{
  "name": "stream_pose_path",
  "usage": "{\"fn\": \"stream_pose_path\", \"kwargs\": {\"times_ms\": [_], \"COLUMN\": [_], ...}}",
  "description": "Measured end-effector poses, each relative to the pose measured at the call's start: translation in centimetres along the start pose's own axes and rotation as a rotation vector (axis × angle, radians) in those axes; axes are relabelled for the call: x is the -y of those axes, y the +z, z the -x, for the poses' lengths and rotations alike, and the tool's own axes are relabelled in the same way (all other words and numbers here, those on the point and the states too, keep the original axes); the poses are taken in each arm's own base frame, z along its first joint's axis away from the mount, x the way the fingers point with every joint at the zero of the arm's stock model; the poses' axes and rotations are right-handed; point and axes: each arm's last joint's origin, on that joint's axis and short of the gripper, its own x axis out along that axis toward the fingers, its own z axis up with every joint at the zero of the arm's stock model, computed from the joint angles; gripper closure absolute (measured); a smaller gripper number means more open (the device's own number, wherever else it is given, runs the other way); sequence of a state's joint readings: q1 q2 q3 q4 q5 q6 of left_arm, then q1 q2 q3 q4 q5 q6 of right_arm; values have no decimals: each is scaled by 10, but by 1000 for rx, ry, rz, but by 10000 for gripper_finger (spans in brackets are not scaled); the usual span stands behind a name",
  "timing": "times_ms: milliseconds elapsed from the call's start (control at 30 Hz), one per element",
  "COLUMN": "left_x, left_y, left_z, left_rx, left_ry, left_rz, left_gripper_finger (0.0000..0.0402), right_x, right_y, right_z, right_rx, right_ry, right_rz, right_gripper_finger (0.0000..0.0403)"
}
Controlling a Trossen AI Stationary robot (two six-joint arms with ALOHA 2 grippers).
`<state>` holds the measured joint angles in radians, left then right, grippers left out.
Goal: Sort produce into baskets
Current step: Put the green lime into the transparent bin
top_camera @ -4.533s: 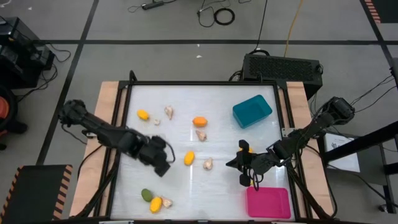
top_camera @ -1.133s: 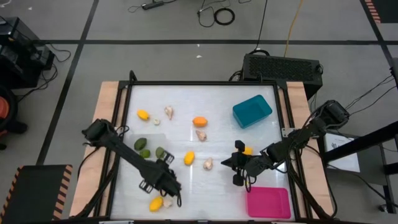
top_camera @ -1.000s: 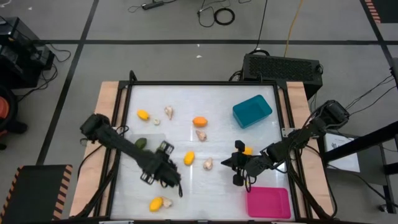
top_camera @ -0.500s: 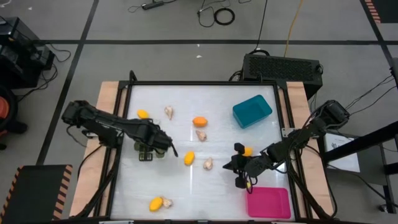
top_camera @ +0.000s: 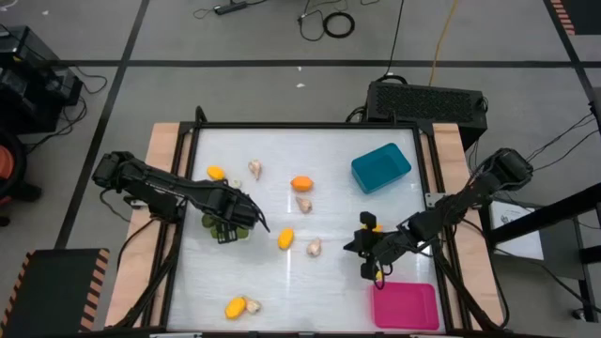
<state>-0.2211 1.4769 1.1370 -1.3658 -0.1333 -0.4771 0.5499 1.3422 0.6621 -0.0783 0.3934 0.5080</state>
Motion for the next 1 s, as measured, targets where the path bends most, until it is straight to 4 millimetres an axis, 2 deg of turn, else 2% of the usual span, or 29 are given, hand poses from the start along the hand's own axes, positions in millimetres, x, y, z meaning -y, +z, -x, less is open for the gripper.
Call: {"fn": "stream_pose_path", "kwargs": {"times_ms": [133,200,333,467,600,700,833,1000], "left_x": [0,2,14,34,58,73,84,76], "left_y": [-1,-1,2,5,8,13,22,30], "left_z": [2,7,25,47,58,48,23,22], "left_rx": [22,115,507,969,1326,1500,1593,1612], "left_ry": [9,24,36,-9,-95,-120,-28,16], "left_rz": [72,89,126,154,155,157,111,143], "left_gripper_finger": [136,136,135,135,135,135,135,135], "right_x": [11,19,32,34,33,34,39,46], "right_y": [-2,-6,-13,-16,-19,-19,-19,-21], "right_z": [23,36,55,62,60,56,50,45], "right_rx": [-87,-136,-216,-296,-357,-393,-465,-519], "right_ry": [-15,-52,-117,-89,-66,-73,-73,-133], "right_rz": [-79,-129,-274,-371,-431,-511,-623,-704], "right_gripper_finger": [403,403,401,379,330,278,203,139]}}
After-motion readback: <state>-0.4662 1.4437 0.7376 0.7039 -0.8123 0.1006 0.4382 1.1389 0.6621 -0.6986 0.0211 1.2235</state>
